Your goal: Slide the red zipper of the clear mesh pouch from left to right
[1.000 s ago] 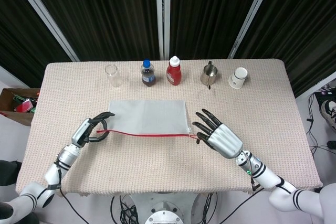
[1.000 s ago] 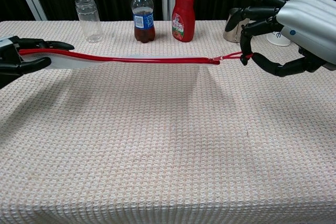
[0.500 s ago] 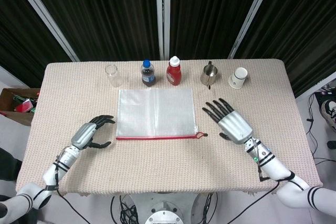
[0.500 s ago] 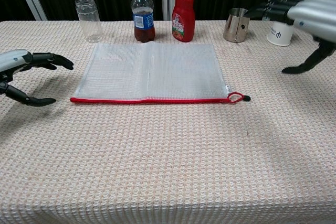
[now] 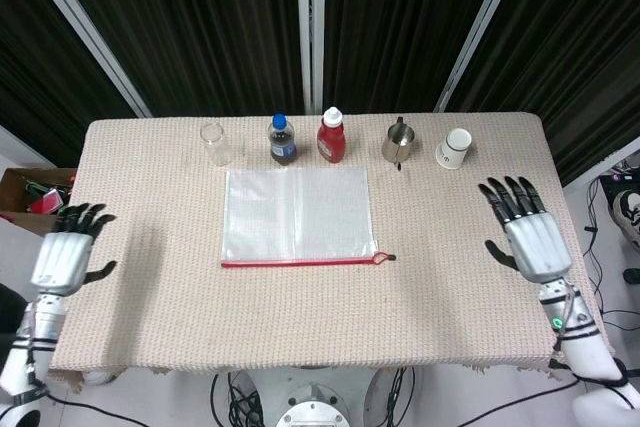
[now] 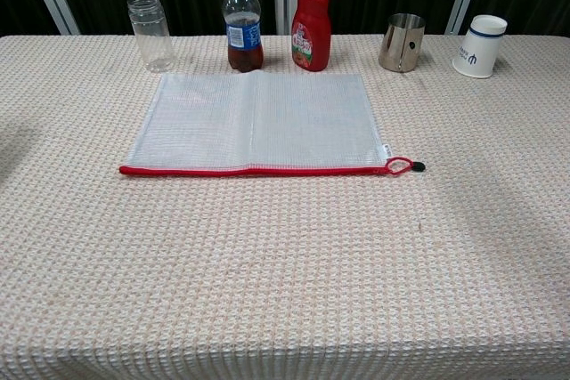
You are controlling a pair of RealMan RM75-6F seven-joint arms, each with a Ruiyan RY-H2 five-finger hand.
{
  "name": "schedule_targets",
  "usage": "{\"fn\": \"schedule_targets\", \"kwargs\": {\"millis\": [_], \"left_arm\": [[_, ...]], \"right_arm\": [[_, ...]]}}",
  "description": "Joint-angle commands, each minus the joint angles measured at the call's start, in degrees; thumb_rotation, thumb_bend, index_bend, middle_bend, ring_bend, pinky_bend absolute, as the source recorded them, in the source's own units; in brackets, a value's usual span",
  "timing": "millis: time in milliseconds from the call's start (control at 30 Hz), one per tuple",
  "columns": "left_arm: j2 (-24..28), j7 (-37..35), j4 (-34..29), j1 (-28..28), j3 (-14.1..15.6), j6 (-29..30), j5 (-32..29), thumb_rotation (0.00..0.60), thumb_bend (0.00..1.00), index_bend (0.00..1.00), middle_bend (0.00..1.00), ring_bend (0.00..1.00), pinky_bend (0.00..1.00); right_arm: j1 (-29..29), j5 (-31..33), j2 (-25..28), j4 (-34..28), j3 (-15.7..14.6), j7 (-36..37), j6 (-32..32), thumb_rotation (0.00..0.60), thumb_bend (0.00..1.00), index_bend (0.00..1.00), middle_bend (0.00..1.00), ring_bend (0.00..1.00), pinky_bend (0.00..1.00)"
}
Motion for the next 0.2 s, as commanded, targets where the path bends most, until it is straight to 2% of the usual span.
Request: {"fn": "schedule_targets", "kwargs": {"millis": [33, 200], "left_arm": [[3.72, 0.83, -5.28, 4.89, 0.46, 4.67, -1.28, 0.6, 0.16, 0.23, 0.14, 0.1, 0.13], [4.53, -0.71, -8.24, 8.59, 2.08, 8.22, 1.1, 0.6, 0.16, 0.23, 0.14, 0.1, 0.13]], "right_arm": [[-6.16, 1.24, 2.7, -2.33, -2.11, 4.7, 4.46, 0.6, 0.18, 0.0, 0.06, 0.0, 0.0], [-9.71, 0.0, 3.32, -1.75, -3.03, 8.69, 6.5, 0.6, 0.19, 0.0, 0.06, 0.0, 0.0]]}}
